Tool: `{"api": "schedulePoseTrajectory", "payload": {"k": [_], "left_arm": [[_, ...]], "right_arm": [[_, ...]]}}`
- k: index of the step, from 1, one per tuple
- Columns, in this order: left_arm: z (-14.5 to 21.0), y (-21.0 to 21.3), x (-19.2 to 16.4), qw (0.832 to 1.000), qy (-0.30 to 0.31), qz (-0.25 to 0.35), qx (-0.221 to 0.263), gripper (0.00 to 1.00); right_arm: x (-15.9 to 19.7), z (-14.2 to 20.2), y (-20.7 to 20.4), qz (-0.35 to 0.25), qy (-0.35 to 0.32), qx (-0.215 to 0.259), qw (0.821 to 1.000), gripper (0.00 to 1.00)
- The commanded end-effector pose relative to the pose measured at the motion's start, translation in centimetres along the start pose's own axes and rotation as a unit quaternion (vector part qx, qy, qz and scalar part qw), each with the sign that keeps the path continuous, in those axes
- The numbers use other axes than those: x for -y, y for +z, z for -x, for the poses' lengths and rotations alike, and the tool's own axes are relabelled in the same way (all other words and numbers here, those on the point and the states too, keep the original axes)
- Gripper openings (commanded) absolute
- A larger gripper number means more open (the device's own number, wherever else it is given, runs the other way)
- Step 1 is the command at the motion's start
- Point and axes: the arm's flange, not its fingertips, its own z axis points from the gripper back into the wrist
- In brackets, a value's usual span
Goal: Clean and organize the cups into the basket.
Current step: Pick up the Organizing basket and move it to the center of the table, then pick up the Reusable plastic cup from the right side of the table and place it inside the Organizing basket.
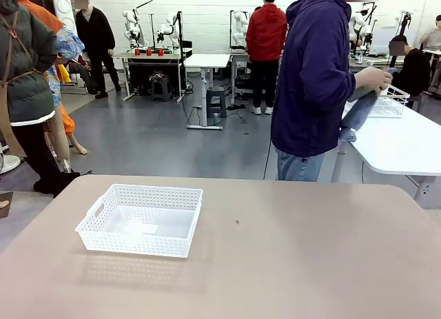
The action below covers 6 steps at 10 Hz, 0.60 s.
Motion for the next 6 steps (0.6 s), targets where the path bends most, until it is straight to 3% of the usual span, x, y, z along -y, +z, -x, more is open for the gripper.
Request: {"api": "schedulePoseTrajectory", "payload": {"k": [1, 6], "left_arm": [[-0.08, 0.02, 0.07, 1.000, -0.002, 0.006, 0.001, 1.00], [-0.08, 0.02, 0.07, 1.000, -0.002, 0.006, 0.001, 1.00]], "right_arm": [[0.03, 0.08, 0.06, -0.006, 0.002, -0.001, 1.000, 1.00], [0.03, 0.08, 0.06, -0.006, 0.002, -0.001, 1.000, 1.00]]}}
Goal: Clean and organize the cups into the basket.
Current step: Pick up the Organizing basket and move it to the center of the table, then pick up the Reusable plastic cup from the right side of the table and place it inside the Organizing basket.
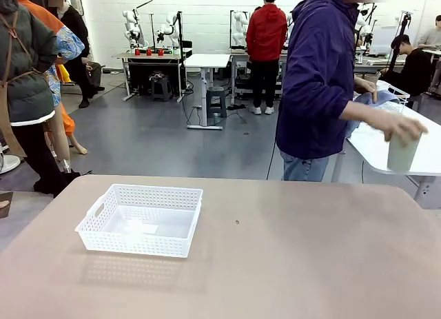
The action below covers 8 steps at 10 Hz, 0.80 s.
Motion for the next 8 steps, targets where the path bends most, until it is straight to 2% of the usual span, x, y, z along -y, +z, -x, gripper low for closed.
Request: {"api": "schedulePoseTrajectory", "payload": {"k": [1, 8], "left_arm": [[-0.08, 0.02, 0.07, 1.000, -0.002, 0.006, 0.001, 1.00], [-0.08, 0.02, 0.07, 1.000, -0.002, 0.006, 0.001, 1.00]], "right_arm": [[0.03, 0.08, 0.06, -0.006, 0.002, -0.001, 1.000, 1.00], [0.03, 0.08, 0.06, -0.006, 0.002, -0.001, 1.000, 1.00]]}}
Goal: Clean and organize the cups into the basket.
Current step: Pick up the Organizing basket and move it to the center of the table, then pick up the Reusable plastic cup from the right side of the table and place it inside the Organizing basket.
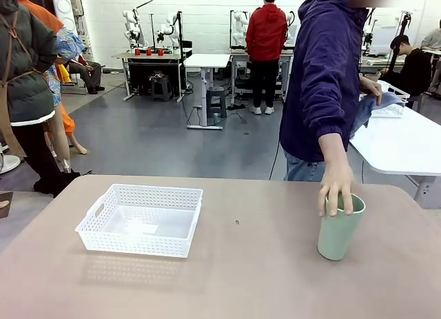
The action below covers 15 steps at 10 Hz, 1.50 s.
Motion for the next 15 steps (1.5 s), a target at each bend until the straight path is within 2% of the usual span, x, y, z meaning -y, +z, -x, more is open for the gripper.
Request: {"api": "schedulePoseTrajectory", "payload": {"k": [1, 6, 7, 8, 9, 11, 12, 15], "left_arm": [[-0.1, 0.0, 0.1, 1.000, -0.002, 0.006, 0.001, 1.00], [-0.1, 0.0, 0.1, 1.000, -0.002, 0.006, 0.001, 1.00], [0.0, 0.0, 0.0, 1.000, 0.000, 0.000, 0.000, 1.00], [-0.1, -0.9, 1.2, 0.998, -0.029, -0.052, -0.022, 1.00], [-0.2, -1.8, 2.9, 0.993, -0.058, -0.091, -0.040, 1.00], [-1.0, -4.4, 6.5, 0.972, -0.094, -0.197, -0.081, 1.00], [-0.8, -6.0, 8.3, 0.956, -0.115, -0.249, -0.107, 1.00], [-0.1, -12.7, 11.1, 0.890, -0.158, -0.398, -0.158, 1.00]], "right_arm": [[0.0, 0.1, 0.1, -0.006, 0.002, -0.001, 1.000, 1.00], [0.0, 0.0, 0.0, 0.000, 0.000, 0.000, 1.000, 1.00], [-0.9, 0.0, -1.2, 0.033, 0.098, -0.005, 0.995, 1.00], [-1.6, -0.1, -3.3, 0.069, 0.192, -0.012, 0.979, 1.00], [-2.0, -0.2, -5.3, 0.079, 0.251, -0.036, 0.964, 1.00], [-2.0, 0.1, -9.4, 0.102, 0.358, -0.078, 0.925, 1.00], [-1.6, 0.1, -10.9, 0.097, 0.397, -0.101, 0.907, 1.00], [0.5, 1.3, -13.9, 0.068, 0.448, -0.183, 0.873, 1.00]]}}
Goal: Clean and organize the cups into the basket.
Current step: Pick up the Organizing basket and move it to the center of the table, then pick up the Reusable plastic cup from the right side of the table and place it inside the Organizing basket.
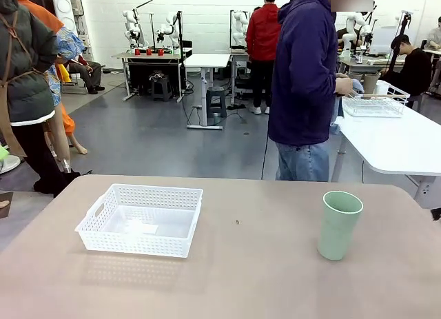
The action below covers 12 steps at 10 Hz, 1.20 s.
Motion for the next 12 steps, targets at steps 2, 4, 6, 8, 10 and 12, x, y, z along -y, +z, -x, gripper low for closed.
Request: {"api": "schedulePoseTrajectory", "payload": {"k": [2, 4, 6, 8, 10, 12], "left_arm": [[-1.3, -6.0, 4.4, 0.989, -0.018, -0.137, -0.062, 1.00], [-2.6, -9.5, 7.2, 0.977, -0.028, -0.195, -0.079, 1.00], [-3.7, -12.7, 8.6, 0.977, -0.006, -0.207, -0.056, 1.00], [-4.5, -16.3, 8.4, 0.974, 0.008, -0.225, -0.038, 1.00], [-6.0, -19.7, 6.6, 0.970, 0.019, -0.239, -0.035, 1.00], [-7.1, -22.3, 4.8, 0.970, 0.045, -0.237, -0.026, 1.00]], "right_arm": [[0.8, 2.4, -1.0, -0.020, 0.025, -0.020, 0.999, 1.00], [1.4, 3.7, -0.2, -0.027, 0.016, -0.012, 0.999, 1.00], [1.1, 1.9, -0.9, -0.018, 0.015, -0.018, 1.000, 1.00], [1.1, 1.9, -0.9, -0.018, 0.015, -0.018, 1.000, 1.00], [1.1, 1.9, -0.9, -0.018, 0.015, -0.018, 1.000, 1.00], [1.1, 1.9, -0.9, -0.018, 0.015, -0.018, 1.000, 1.00]]}}
